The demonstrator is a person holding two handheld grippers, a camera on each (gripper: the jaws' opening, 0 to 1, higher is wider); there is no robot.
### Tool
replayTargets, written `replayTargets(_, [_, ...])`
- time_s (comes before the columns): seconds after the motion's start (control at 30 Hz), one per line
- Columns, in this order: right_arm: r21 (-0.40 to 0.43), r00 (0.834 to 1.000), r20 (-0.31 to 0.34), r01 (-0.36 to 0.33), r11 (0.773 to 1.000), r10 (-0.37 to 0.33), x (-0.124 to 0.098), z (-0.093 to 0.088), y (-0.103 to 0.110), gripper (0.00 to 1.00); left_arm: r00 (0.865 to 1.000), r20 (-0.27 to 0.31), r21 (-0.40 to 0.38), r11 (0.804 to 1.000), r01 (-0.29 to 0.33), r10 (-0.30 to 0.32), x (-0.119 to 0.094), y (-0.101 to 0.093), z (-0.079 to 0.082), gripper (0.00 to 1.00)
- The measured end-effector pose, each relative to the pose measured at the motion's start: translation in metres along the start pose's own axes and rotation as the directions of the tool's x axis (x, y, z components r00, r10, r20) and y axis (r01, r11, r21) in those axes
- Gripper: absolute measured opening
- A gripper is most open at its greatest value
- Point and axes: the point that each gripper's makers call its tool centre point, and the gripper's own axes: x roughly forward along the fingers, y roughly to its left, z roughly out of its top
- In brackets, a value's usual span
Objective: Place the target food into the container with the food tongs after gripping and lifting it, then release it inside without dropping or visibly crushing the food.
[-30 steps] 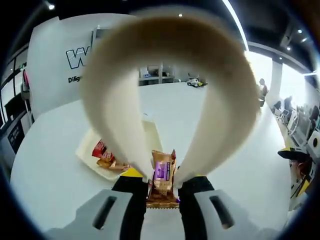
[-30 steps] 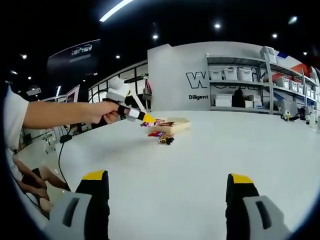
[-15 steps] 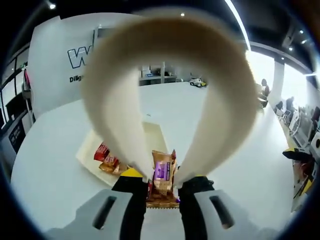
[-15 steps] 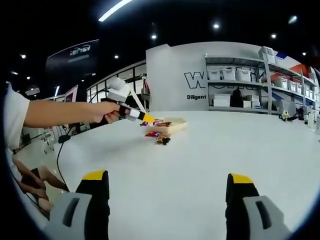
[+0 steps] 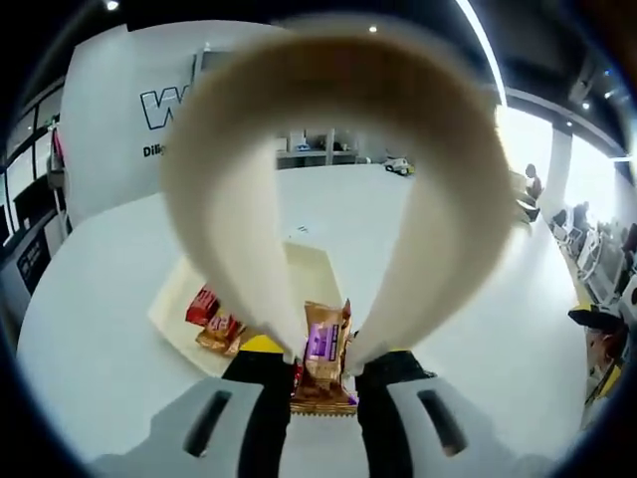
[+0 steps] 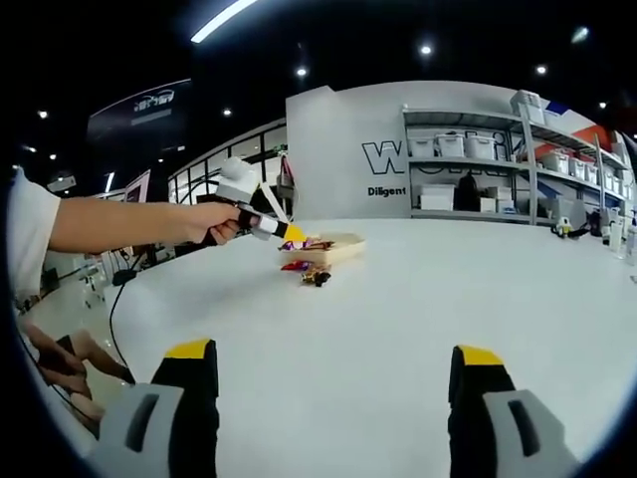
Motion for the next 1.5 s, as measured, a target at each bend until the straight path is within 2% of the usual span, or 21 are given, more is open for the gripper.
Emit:
replayTargets(0.63, [-0.008,1.0,-0.019,0.024,1.0,-0.024,0.0,-0.003,-0.014,0.95,1.0,-0.014,0.0,1.0,-0.02,0.02,0.021,0.016,-0.002,0.23])
replayTargets(0.9, [-0.011,0.999,-0.022,0.025,1.0,-0.025,0.002,-0.004,-0.015,0.94,0.999,-0.017,0.017,0.999,-0.035,0.035,0.025,0.023,-0.001,0.24])
replayTargets(1.17, [-0.02,0.999,-0.039,0.024,1.0,-0.025,0.004,-0.007,-0.015,0.93,1.0,-0.009,0.004,1.0,-0.028,0.028,0.027,0.024,0.002,0.25])
replayTargets(1.5, [-0.012,0.999,-0.03,0.036,0.999,-0.036,0.004,-0.005,-0.018,0.93,1.0,0.002,-0.003,1.0,-0.027,0.027,0.029,0.026,0.005,0.26])
